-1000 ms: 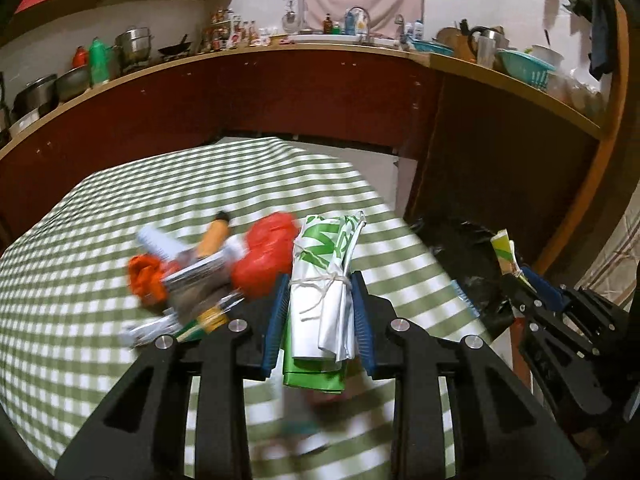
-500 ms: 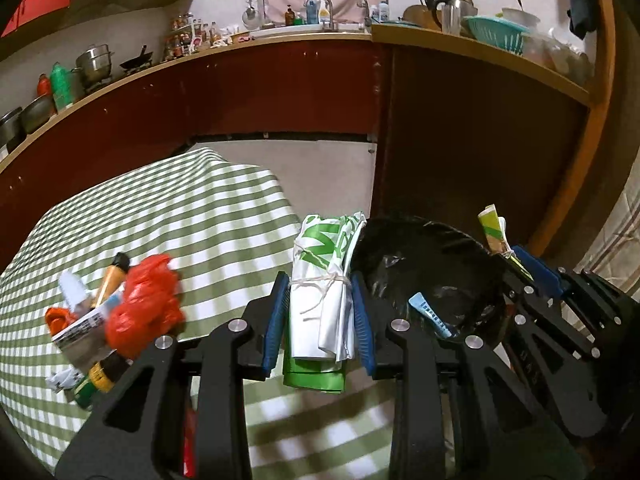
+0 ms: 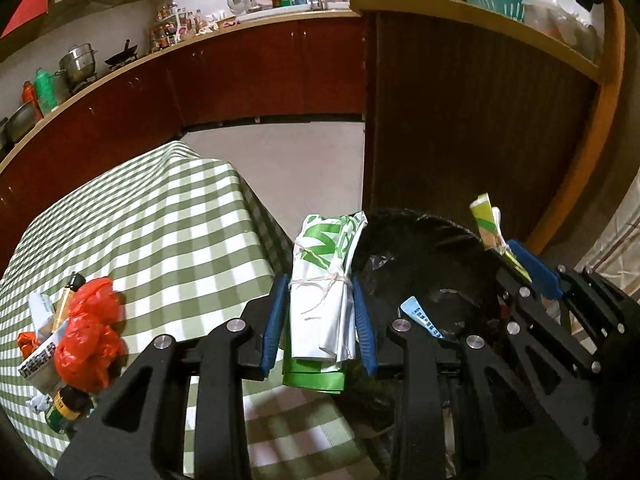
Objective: Collect trash
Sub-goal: 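Carry both items over the black bin and open both tools to drop them, then move both open tools from the bin back over the trash pile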
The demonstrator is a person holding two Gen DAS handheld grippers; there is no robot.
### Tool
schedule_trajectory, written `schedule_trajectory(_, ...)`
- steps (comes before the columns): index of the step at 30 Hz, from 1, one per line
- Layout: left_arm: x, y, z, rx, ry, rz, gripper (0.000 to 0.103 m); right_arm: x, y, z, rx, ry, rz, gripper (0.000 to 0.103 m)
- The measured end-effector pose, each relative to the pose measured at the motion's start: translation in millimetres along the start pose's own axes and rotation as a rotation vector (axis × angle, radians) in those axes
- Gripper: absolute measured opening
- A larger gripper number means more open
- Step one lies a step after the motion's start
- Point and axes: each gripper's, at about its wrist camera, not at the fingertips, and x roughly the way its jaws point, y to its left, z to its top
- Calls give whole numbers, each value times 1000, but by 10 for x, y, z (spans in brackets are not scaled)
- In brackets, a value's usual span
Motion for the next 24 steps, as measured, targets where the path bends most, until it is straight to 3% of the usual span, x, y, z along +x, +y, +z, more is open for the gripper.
schedule_trajectory(2, 48, 0, 12, -5, 9, 3, 34, 46, -20, 7, 5, 7, 3, 19)
schedule_trajectory(5, 86, 7, 32, -14, 11, 9, 52, 75, -43, 6, 12, 16, 7, 21)
schedule_trajectory(11, 55, 34, 32, -36, 9, 9, 57, 62, -51, 12, 13, 19, -3, 26)
schedule_trajectory(16, -88, 165, 15, -54, -18, 18, 62, -49, -32, 17, 21, 7, -3, 42)
schedule_trajectory(24, -457, 516, -160, -75, -45, 47, 68, -291, 165, -15, 17, -17, -9, 56)
